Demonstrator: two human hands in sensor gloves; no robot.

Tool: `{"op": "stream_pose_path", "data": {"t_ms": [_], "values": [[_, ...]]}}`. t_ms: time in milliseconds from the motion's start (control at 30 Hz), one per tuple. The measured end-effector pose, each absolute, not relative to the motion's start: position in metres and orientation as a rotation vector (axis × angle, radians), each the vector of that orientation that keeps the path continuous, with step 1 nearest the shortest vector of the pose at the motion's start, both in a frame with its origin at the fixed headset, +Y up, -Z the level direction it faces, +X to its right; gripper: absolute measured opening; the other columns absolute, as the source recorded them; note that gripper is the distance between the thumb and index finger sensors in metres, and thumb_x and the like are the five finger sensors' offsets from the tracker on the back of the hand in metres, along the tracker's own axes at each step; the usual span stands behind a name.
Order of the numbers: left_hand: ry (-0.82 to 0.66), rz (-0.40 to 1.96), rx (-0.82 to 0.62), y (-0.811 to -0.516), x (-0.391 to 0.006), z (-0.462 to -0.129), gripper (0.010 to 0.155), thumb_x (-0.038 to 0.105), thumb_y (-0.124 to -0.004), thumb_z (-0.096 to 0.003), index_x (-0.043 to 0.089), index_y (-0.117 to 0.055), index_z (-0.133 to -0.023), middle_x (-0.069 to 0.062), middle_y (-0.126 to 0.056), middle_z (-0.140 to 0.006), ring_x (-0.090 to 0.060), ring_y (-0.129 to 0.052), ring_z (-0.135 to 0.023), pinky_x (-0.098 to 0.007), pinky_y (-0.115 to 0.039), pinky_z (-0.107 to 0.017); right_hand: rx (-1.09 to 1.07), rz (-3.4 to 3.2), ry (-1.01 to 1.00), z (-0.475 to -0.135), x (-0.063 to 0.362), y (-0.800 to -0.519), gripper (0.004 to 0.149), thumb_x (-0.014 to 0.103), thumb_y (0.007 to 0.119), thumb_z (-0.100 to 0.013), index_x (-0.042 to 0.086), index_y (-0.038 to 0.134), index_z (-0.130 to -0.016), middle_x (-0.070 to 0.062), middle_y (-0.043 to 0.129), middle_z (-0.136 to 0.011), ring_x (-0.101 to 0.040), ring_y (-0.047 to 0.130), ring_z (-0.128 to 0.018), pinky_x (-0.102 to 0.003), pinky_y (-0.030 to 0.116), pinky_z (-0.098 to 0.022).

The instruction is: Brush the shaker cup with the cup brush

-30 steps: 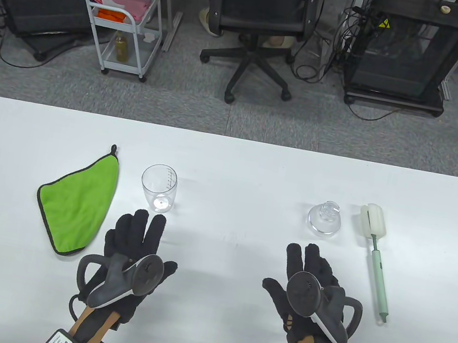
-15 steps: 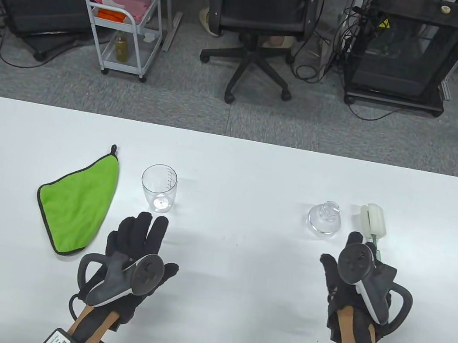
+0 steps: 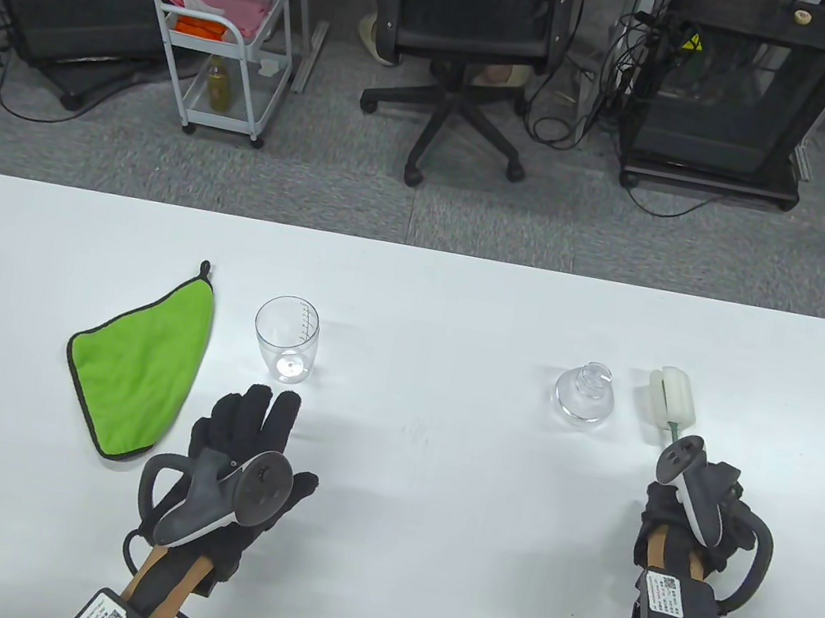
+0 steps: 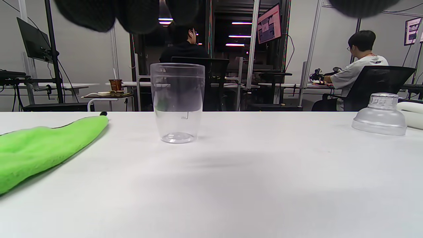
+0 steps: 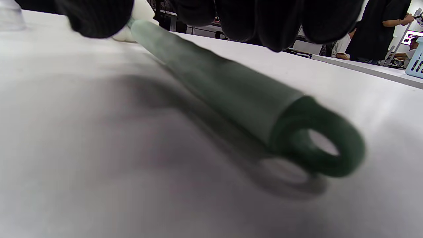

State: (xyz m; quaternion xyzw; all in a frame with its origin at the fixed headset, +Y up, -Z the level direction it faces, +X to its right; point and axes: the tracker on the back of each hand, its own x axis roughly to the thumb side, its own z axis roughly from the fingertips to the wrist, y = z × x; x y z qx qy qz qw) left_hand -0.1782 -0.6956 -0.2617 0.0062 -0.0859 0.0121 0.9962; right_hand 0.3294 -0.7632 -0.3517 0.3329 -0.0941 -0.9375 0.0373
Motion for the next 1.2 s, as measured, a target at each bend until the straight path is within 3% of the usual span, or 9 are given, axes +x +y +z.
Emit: {"op": "stream_pose_path", "data": {"t_ms": [267,367,567,767,867,1067,1200], "values": [[-0.169,0.018,-0.005,-0.699,-0.177,-0.266,0.091,0.069,-0.062,-0.0426,0.026,-0.023,-0.112,-0.021,-0.037,-0.123,-0.059,-0.054,-0.108,-0.072,-0.057,-0.069,1.035,-2.784,-0.29,-0.363,0.325,-0.773,0.057,0.044,0.076,-0.042,0.017,0.072,-0.092,-0.019,0.08,-0.09,-0.034,0.093,-0.062,-0.039,0.085,-0.045],[-0.167,0.014,-0.026,-0.7,-0.177,-0.268,0.091,0.069,-0.061,-0.0426,0.026,-0.023,-0.112,-0.021,-0.036,-0.123,-0.059,-0.054,-0.108,-0.072,-0.057,-0.069,1.016,-2.766,-0.278,-0.364,0.324,-0.771,0.054,0.044,0.078,-0.04,0.015,0.075,-0.086,-0.017,0.087,-0.081,-0.029,0.097,-0.053,-0.035,0.088,-0.038],[-0.167,0.013,-0.021,-0.7,-0.176,-0.267,0.091,0.07,-0.061,-0.0427,0.026,-0.022,-0.112,-0.021,-0.037,-0.123,-0.059,-0.054,-0.108,-0.072,-0.057,-0.069,1.117,-2.863,-0.25,-0.353,0.328,-0.762,0.057,0.045,0.078,-0.04,0.01,0.069,-0.084,-0.018,0.085,-0.077,-0.03,0.098,-0.05,-0.037,0.089,-0.035],[-0.167,0.033,-0.002,-0.695,-0.177,-0.263,0.091,0.069,-0.061,-0.0428,0.026,-0.022,-0.112,-0.022,-0.037,-0.123,-0.059,-0.055,-0.108,-0.072,-0.057,-0.069,1.05,-2.967,0.038,-0.337,0.317,-0.711,0.058,0.042,0.079,-0.039,0.007,0.063,-0.083,-0.022,0.078,-0.084,-0.038,0.094,-0.066,-0.048,0.088,-0.047],[-0.167,0.028,0.002,-0.694,-0.176,-0.261,0.091,0.07,-0.061,-0.0429,0.026,-0.022,-0.112,-0.022,-0.037,-0.123,-0.059,-0.055,-0.108,-0.071,-0.057,-0.068,0.99,-3.032,0.156,-0.328,0.304,-0.684,0.059,0.041,0.08,-0.038,0.007,0.062,-0.083,-0.024,0.077,-0.085,-0.039,0.096,-0.067,-0.048,0.09,-0.047],[-0.174,0.06,0.021,-0.689,-0.173,-0.256,0.091,0.069,-0.061,-0.0429,0.025,-0.022,-0.112,-0.022,-0.038,-0.123,-0.059,-0.055,-0.107,-0.071,-0.058,-0.068,0.763,-3.151,0.402,-0.311,0.256,-0.64,0.059,0.036,0.085,-0.034,0.008,0.064,-0.081,-0.016,0.09,-0.069,-0.029,0.108,-0.051,-0.042,0.098,-0.035],[-0.169,0.07,0.034,-0.686,-0.175,-0.254,0.091,0.069,-0.061,-0.0428,0.025,-0.022,-0.112,-0.022,-0.038,-0.123,-0.059,-0.056,-0.107,-0.071,-0.058,-0.068,0.544,-3.223,0.488,-0.303,0.217,-0.629,0.06,0.036,0.084,-0.034,0.01,0.062,-0.084,-0.012,0.089,-0.069,-0.027,0.106,-0.046,-0.039,0.095,-0.033]]}}
